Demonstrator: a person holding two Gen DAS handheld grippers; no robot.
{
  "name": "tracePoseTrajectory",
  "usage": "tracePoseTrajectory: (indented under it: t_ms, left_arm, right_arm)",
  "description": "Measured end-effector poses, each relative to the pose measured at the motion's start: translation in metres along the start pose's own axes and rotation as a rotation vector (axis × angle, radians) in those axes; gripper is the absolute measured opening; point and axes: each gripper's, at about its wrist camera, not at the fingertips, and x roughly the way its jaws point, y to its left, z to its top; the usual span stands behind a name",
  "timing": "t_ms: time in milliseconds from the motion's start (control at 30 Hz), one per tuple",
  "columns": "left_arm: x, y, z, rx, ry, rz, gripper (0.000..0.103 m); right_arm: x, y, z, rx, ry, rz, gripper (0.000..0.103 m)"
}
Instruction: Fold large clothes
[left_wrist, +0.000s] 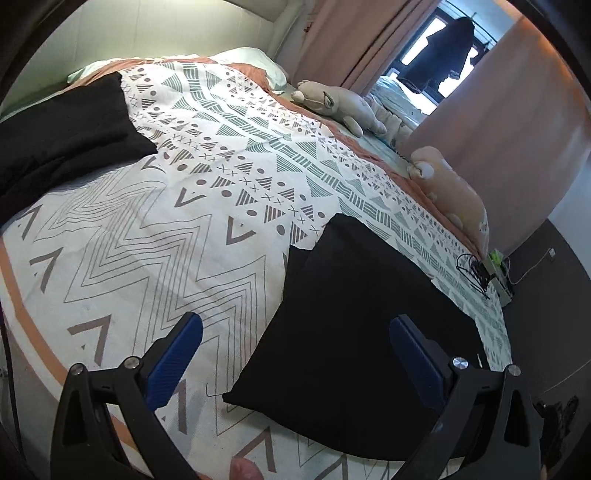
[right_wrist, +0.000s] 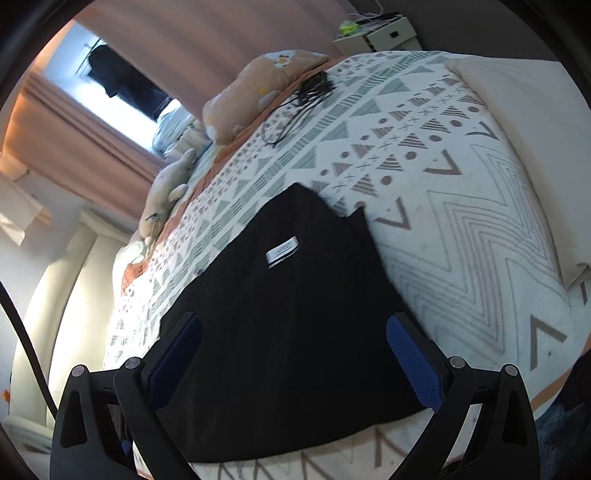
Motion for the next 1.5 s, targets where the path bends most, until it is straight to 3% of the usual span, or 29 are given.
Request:
tracePoseTrajectory:
  t_ms: [300, 467, 933, 1000, 1067, 1300, 1367, 1500]
  left_arm:
    - [-0.020, -0.004, -0.024, -0.039, 0.019, 0.011, 0.103]
    - [-0.030, -0.019, -0.045, 0.011, 0.034, -0.021, 0.103]
    - [-0.028, -0.016, -0.067, 0.024, 0.013, -0.027, 0.102]
    - [-0.023, -0.010, -0.066, 0.008, 0.023, -0.028, 0.099]
    - [-0.016, -0.003, -0.064, -0.015, 0.055, -0.022, 0.093]
    - [0.012, 0.026, -0.057, -0.126, 0.124, -0.019, 0.087]
    - [0.021, 0.036, -0.057, -0.173, 0.152, -0.032, 0.071]
    - [0.035, 0.048, -0.058, -0.247, 0.190, -0.060, 0.066]
  right_arm:
    - [-0.020, 0.061, -0.042, -0.204, 0.069, -0.009, 0.100]
    - [-0.028, 0.083, -0.054, -0.312, 0.076, -0.019, 0.100]
    - [0.010, 0.127, -0.090, -0.508, 0.192, -0.086, 0.099]
    - [0.017, 0.129, -0.094, -0.529, 0.212, -0.088, 0.092]
    - [0.030, 0.131, -0.098, -0.535, 0.256, -0.089, 0.073]
    - [0.073, 0.142, -0.109, -0.569, 0.325, -0.088, 0.058]
    - [0.088, 0.144, -0.114, -0.580, 0.348, -0.103, 0.051]
    - [0.107, 0.154, -0.119, -0.610, 0.354, -0.112, 0.051]
